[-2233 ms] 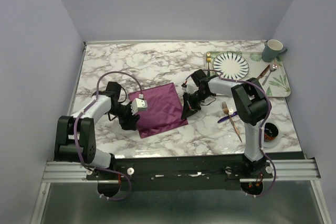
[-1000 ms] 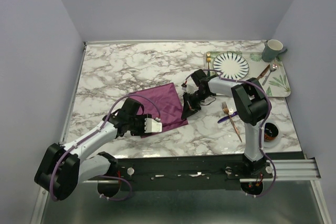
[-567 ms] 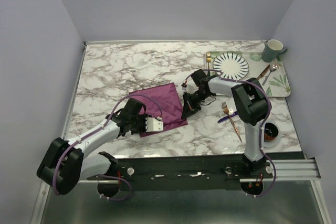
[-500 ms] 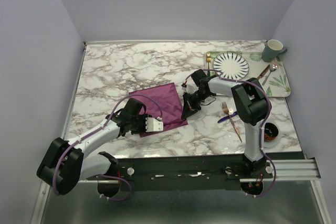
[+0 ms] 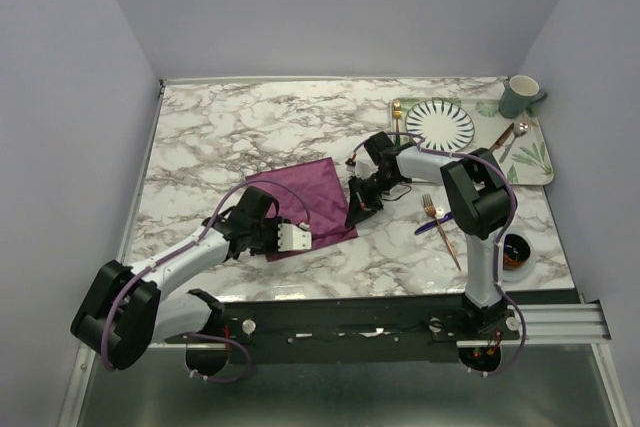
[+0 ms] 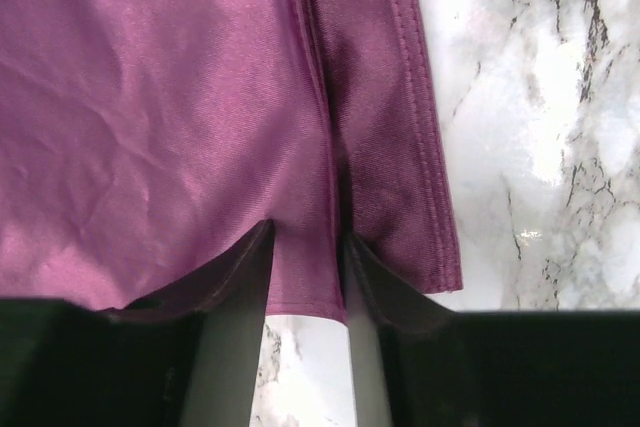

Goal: Fold the napkin into a case and place the utensils inside
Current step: Smooth out the square-folded napkin at the center of the board.

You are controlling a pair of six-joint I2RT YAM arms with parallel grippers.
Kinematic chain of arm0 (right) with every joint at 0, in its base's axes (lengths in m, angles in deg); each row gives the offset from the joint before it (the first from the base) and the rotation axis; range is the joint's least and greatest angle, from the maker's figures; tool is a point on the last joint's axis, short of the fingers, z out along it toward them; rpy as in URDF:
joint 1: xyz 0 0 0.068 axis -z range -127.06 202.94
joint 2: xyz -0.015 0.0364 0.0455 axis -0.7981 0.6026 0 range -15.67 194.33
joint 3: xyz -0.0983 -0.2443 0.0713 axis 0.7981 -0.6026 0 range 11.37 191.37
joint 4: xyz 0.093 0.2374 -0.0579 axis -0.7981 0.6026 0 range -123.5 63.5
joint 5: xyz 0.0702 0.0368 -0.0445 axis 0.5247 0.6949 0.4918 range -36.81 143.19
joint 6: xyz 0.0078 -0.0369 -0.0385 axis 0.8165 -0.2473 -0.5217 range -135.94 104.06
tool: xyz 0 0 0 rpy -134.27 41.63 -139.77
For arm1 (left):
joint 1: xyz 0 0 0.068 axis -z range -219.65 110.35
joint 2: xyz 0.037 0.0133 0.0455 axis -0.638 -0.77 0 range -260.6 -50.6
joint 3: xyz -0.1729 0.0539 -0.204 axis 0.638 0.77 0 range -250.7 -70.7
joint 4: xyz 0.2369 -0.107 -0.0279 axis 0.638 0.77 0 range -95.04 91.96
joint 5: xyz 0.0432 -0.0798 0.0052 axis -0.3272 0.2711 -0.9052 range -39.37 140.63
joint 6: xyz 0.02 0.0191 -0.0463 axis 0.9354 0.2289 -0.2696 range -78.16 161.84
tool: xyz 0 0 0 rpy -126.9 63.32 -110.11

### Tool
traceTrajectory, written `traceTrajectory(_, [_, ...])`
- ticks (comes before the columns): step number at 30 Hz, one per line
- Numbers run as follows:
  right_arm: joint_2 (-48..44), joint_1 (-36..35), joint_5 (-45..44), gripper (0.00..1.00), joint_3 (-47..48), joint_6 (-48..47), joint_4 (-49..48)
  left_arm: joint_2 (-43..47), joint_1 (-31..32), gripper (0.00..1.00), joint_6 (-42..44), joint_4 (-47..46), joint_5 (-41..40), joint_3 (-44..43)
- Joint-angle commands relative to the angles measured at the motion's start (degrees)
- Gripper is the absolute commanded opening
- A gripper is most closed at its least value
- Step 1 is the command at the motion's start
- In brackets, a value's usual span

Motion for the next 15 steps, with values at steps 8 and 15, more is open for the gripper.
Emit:
traceTrajectory(8, [0.22,-0.31,0.18,0.01,1.50,-0.44,0.91,-0.93,0.31,0.17,-0.58,2.52,-0.02,-2.58])
traceTrajectory(15, [-0.22,-0.40,0.45,0.01,1.42,-0.62,0.91,-0.14,0.31,0.02,-0.58,3.49,0.42,-3.11])
